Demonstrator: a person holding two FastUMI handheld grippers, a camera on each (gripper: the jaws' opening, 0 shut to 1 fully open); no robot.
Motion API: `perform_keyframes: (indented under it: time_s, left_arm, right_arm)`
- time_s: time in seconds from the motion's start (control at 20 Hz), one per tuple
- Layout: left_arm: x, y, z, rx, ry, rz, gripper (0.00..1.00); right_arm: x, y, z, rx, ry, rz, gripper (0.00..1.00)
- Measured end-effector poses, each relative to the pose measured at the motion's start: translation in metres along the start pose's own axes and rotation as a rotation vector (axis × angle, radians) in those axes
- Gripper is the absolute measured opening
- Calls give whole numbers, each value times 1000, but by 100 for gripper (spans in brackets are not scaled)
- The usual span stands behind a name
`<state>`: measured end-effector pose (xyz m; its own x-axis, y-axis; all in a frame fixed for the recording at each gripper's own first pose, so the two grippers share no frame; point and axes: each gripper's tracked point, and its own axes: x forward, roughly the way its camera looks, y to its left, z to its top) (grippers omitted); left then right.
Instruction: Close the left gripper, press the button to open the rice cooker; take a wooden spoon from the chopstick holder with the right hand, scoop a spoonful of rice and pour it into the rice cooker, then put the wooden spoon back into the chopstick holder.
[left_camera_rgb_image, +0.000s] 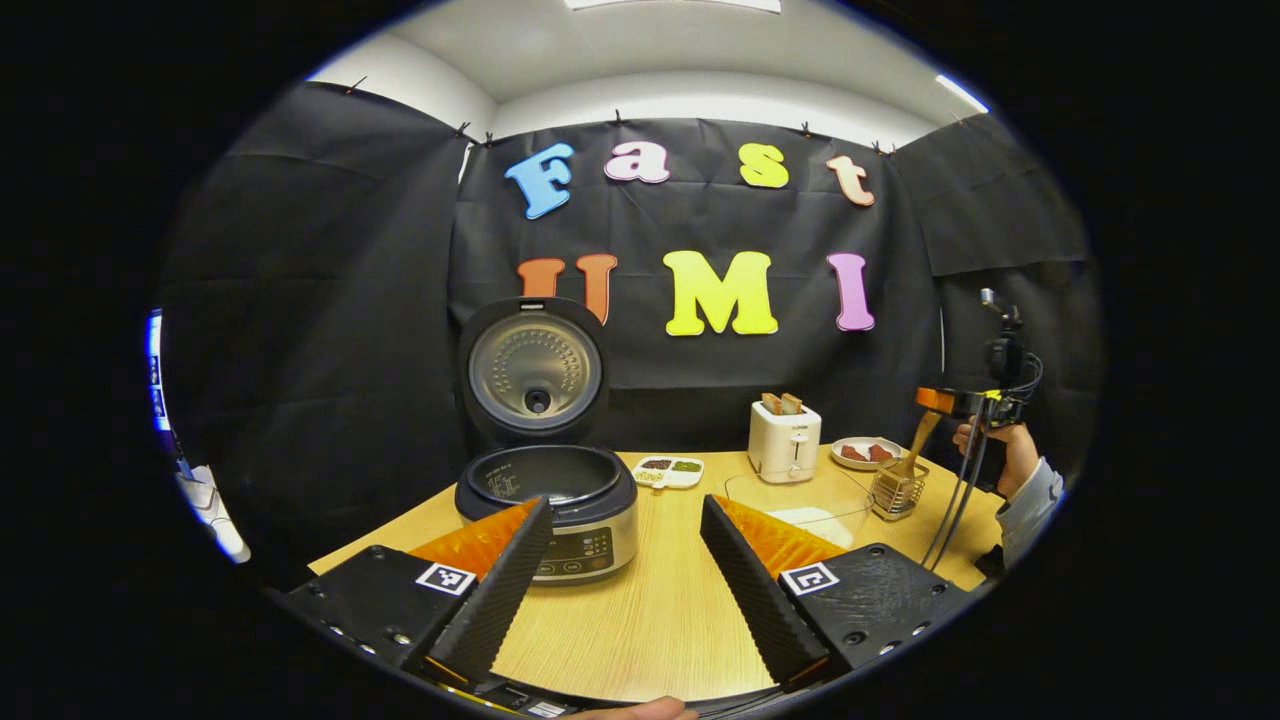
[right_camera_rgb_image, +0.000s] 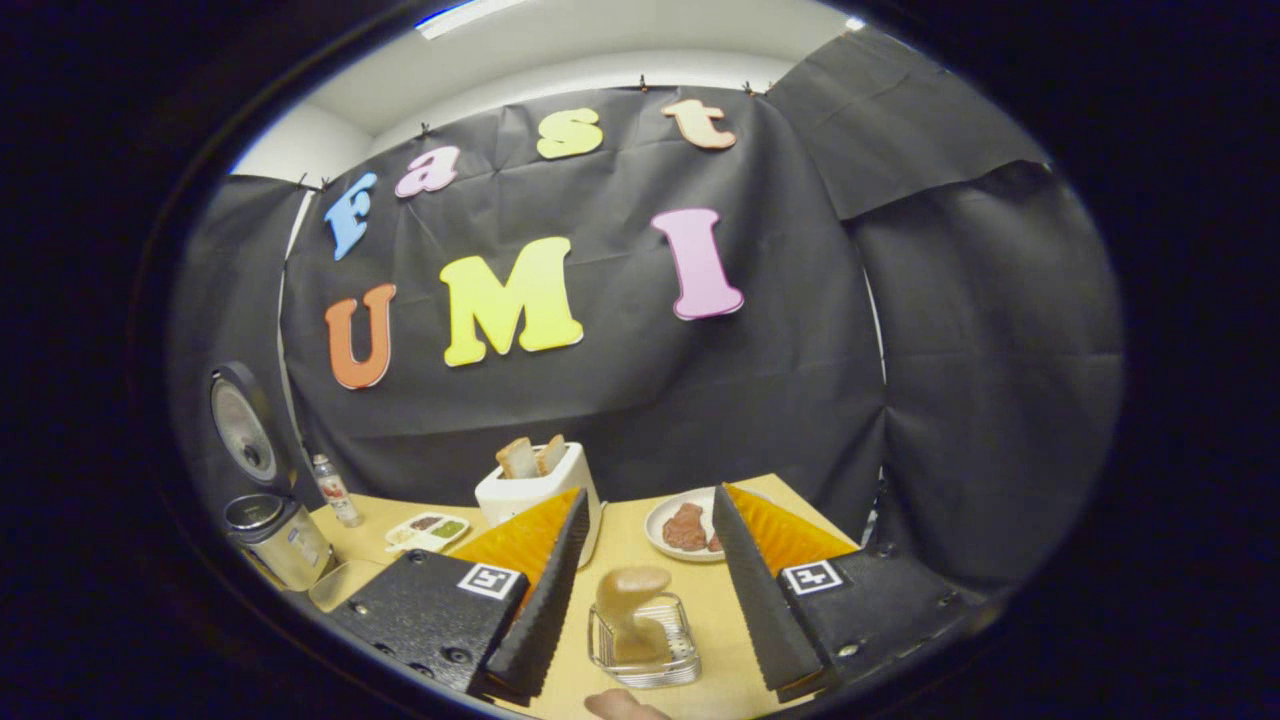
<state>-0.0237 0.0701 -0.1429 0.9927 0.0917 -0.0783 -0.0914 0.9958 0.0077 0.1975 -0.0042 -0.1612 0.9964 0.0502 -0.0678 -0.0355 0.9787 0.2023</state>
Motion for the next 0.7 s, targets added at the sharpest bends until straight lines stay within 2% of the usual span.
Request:
perform_keyframes:
  time_s: [0.05,0.1,0.15,0.2,0.25,0.3,0.6,0.7]
  left_arm:
    - [5,4,1,-11,10,8,95]
    - [11,9,5,-17,14,21,95]
    - [17,15,8,-22,19,34,95]
    - [22,20,16,-25,14,46,95]
    - [27,26,27,-26,4,54,96]
    - [32,29,37,-26,-5,56,96]
    - [68,51,109,-19,-90,69,95]
    - [84,57,130,-17,-121,66,95]
  right_arm:
    - [-8,2,4,-8,-1,-16,76]
    - [-17,9,10,-3,-3,-12,84]
    - [-27,18,13,5,8,1,77]
    - [-36,26,17,15,13,13,84]
    - [-47,35,23,28,9,39,81]
    - [-56,44,28,35,2,59,84]
    - [-100,60,20,12,31,112,84]
    - [-117,70,10,11,63,175,84]
